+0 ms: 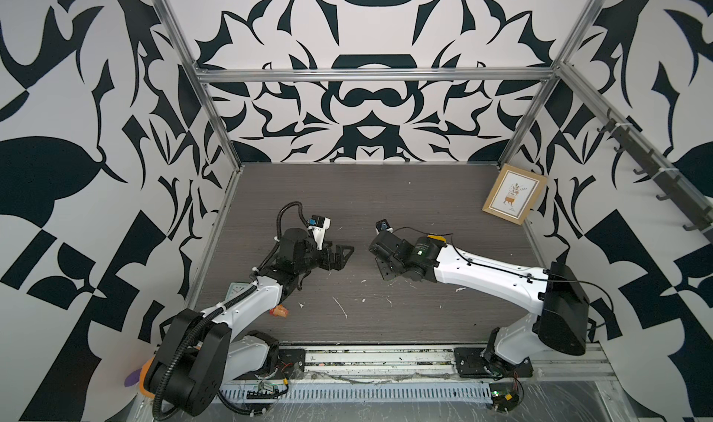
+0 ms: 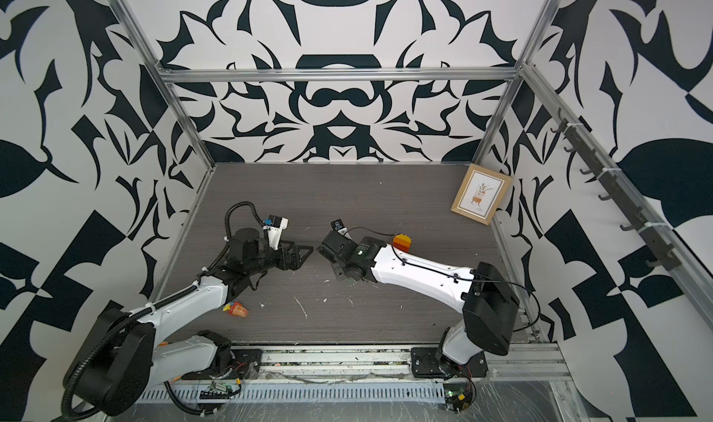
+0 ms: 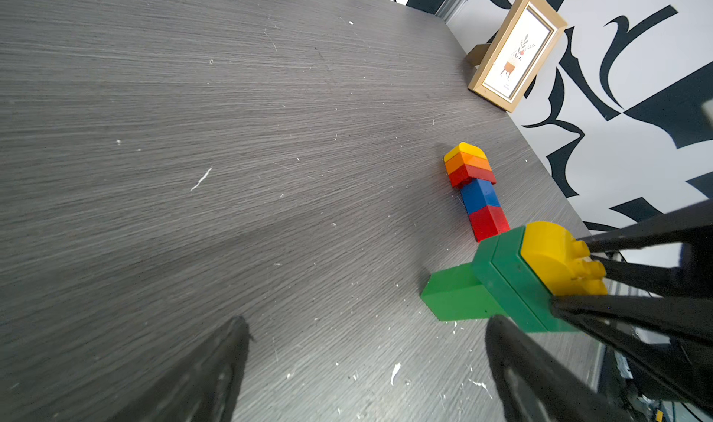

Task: Assemble an ice cream with lego
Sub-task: Adjust the lego brick at the center of the board.

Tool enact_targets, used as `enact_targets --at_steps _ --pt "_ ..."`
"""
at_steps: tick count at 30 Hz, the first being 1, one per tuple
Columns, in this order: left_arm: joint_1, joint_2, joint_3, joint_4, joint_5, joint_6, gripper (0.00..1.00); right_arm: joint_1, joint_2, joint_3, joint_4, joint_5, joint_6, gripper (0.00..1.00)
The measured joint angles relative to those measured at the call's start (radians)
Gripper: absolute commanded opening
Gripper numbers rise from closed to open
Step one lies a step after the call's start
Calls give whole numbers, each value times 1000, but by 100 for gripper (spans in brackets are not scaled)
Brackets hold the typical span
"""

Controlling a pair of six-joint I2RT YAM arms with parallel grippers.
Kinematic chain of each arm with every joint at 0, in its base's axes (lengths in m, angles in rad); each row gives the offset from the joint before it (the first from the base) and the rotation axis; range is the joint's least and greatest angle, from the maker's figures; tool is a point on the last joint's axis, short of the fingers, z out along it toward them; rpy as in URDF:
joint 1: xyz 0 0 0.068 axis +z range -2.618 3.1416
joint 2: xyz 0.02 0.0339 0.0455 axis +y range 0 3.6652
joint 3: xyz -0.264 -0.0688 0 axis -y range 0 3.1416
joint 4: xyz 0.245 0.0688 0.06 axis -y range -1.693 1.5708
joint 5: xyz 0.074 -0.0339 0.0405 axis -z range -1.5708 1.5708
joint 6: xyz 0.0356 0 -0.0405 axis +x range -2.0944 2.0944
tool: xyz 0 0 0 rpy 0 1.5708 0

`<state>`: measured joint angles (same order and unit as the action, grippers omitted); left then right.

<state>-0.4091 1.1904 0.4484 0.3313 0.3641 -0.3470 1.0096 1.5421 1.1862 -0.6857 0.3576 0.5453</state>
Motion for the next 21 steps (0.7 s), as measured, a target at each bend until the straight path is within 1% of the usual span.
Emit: enact_targets --at_steps 4,6,10,13,16,21 --pt "0 0 0 -1 -1 0 99 0 0 -4 0 -2 0 33" --pt "0 0 0 -3 -1 0 99 0 -1 -5 4 -1 5 26" --pt "0 0 0 -3 -2 0 99 -5 -5 -11 12 0 4 20" --pt "0 0 0 -7 -3 0 99 -26 -27 -32 30 -33 0 16" --pt "0 -5 0 -14 -6 3 99 -89 -72 -71 69 -141 -7 16" --pt "0 -20 0 -16 -12 7 99 -260 -159 -132 154 -397 -2 16"
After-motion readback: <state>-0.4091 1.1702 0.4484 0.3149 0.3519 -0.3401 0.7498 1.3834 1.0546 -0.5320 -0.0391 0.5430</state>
